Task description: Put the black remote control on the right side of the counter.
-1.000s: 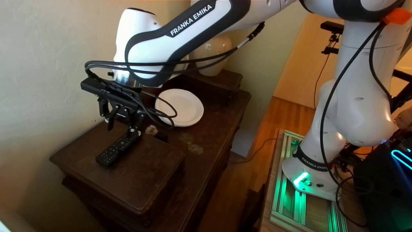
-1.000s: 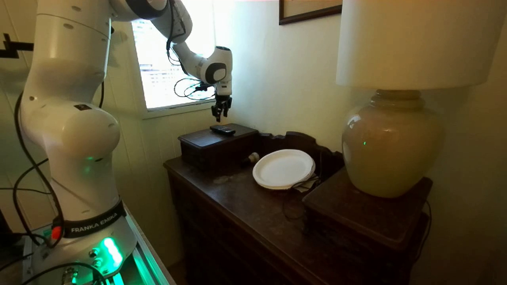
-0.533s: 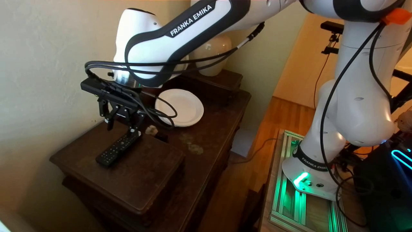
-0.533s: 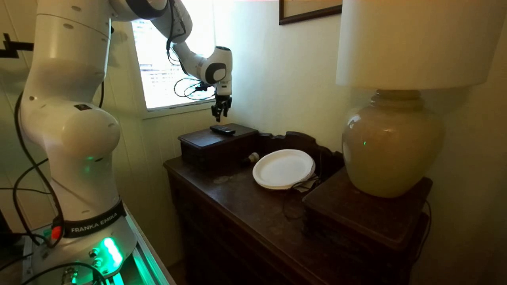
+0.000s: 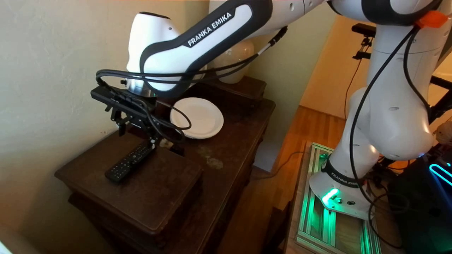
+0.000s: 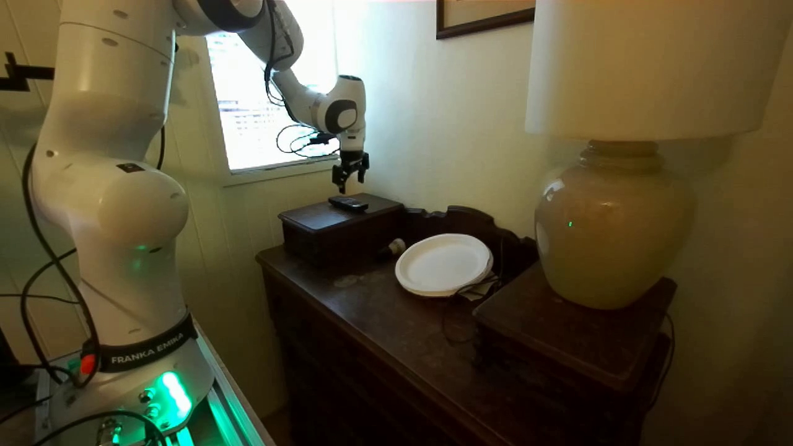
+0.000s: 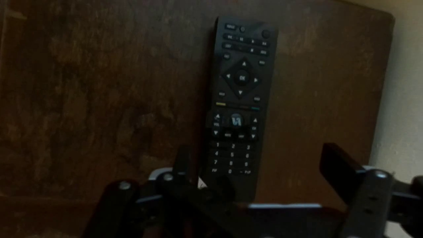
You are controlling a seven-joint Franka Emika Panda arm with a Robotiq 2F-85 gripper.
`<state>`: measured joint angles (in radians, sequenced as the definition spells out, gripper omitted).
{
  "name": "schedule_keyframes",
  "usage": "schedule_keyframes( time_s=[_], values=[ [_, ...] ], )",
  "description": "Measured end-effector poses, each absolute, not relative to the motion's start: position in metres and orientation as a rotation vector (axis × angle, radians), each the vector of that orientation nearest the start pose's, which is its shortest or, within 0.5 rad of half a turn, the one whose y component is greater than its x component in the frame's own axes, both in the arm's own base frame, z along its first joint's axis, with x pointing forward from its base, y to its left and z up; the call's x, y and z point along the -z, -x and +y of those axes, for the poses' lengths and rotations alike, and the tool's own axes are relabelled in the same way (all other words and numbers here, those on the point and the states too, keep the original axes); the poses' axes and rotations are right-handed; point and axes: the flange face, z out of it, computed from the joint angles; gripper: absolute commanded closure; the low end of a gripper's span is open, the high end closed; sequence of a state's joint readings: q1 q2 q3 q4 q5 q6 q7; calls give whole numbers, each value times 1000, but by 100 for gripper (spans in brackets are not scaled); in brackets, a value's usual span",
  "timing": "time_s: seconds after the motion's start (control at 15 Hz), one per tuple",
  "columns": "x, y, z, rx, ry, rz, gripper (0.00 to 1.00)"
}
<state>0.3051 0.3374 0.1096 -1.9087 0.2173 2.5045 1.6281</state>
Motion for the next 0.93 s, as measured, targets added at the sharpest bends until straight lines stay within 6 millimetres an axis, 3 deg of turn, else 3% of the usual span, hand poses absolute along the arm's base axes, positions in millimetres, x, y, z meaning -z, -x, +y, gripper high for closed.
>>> schedule_keyframes(
  time_s=[0.33, 0.6, 0.93],
  values=[
    [-323, -603, 240, 8, 2136, 1956, 0],
    [-307, -606, 252, -21, 2126, 2015, 0],
    [-301, -608, 266, -57, 2117, 2062, 0]
  ],
)
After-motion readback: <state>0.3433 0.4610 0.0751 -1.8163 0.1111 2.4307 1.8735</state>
